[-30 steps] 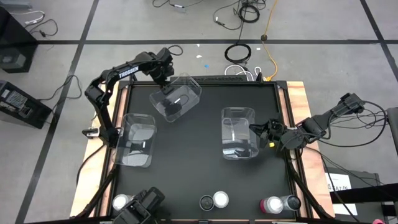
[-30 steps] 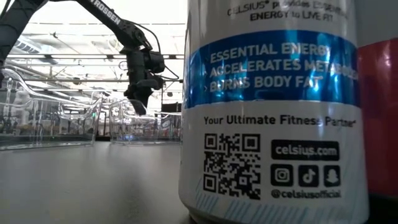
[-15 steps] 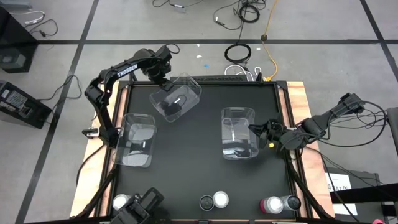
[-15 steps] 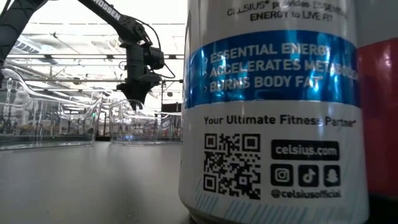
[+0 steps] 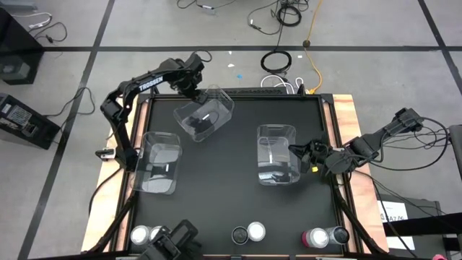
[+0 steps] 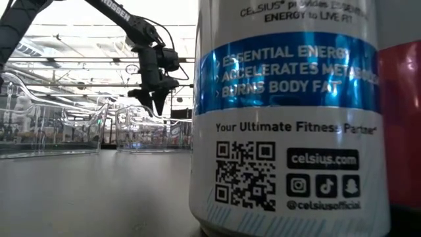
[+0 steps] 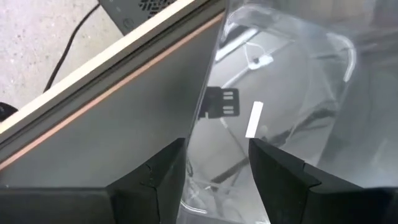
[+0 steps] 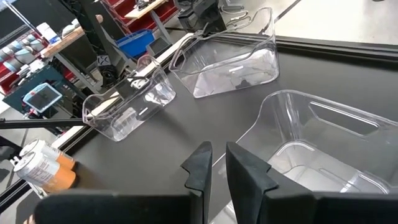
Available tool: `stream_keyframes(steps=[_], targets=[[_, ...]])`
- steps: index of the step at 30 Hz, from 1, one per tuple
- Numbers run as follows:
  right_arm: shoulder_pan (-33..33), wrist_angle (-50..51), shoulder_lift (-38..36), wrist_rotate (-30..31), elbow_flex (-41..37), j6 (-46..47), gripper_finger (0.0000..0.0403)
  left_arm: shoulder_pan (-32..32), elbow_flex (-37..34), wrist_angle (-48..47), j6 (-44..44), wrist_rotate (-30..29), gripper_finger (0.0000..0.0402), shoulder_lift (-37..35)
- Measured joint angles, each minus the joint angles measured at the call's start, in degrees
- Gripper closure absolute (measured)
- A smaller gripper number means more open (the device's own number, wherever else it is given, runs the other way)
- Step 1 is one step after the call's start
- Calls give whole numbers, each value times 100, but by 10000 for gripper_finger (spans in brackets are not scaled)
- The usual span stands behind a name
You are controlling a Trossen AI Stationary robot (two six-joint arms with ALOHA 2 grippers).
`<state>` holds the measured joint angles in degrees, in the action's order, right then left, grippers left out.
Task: Sort soda cans
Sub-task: Move the top left transparent bin to the center of the table
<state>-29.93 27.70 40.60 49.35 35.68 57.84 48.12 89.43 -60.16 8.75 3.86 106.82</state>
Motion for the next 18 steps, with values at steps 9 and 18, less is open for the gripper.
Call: stream_keyframes(steps=[9,18], targets=[[-4,0,0,-175,0,-2,365,-16,-2,34,151,-50,217,372],[-5,15,0,-173,-2,-24,365,-78,-2,100,286,-130,217,370]])
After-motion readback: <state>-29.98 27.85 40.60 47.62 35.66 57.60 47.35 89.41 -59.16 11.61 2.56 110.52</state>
